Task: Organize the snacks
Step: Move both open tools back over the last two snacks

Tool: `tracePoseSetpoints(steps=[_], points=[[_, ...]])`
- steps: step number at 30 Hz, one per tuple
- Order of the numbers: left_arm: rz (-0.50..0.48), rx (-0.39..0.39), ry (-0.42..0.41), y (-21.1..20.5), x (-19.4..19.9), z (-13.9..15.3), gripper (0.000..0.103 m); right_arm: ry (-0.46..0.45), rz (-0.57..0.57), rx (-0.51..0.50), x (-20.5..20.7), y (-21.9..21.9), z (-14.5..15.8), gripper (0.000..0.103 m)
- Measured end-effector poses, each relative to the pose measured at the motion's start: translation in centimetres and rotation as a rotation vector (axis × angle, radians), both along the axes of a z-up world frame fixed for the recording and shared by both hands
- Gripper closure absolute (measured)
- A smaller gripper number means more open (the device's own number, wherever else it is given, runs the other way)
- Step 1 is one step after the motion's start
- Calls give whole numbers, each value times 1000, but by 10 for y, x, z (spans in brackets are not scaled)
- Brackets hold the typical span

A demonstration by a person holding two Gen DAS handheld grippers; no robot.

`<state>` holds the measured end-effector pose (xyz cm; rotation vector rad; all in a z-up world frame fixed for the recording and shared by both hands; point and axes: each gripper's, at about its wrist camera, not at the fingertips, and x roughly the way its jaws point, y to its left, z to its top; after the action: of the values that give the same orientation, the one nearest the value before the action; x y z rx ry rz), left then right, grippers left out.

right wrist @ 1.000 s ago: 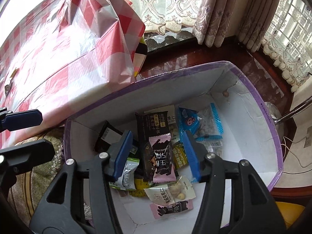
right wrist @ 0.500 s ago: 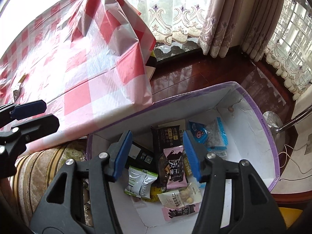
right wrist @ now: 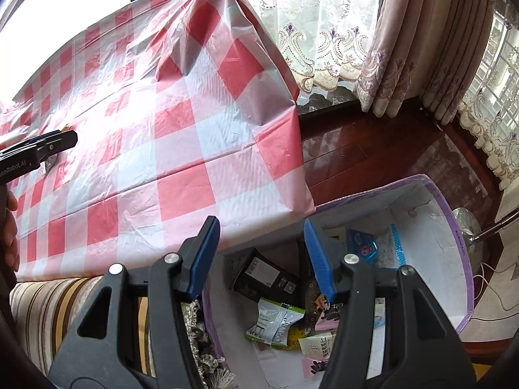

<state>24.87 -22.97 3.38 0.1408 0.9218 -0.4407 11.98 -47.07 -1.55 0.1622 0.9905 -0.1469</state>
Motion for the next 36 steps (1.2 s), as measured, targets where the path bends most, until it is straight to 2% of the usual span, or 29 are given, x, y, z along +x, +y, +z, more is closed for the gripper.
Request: tracePoseSetpoints(steps=[4,9,20,27,36], points=[[55,32,-48,49,22,2,42,4,11,2,7,9,-1,45],[47,89,-92,95,39,3,42,12,34,-1,19,22,0,45],[-21,220,-34,145,53,-34,42,-16,110,-10,53,58,14,45],[-48,203,-3,145,66,-50,45,-58,204,-14,89,104,27,45],[-46,74,29,156,67,-48,54,-103,334,-6,146,181,37,39]])
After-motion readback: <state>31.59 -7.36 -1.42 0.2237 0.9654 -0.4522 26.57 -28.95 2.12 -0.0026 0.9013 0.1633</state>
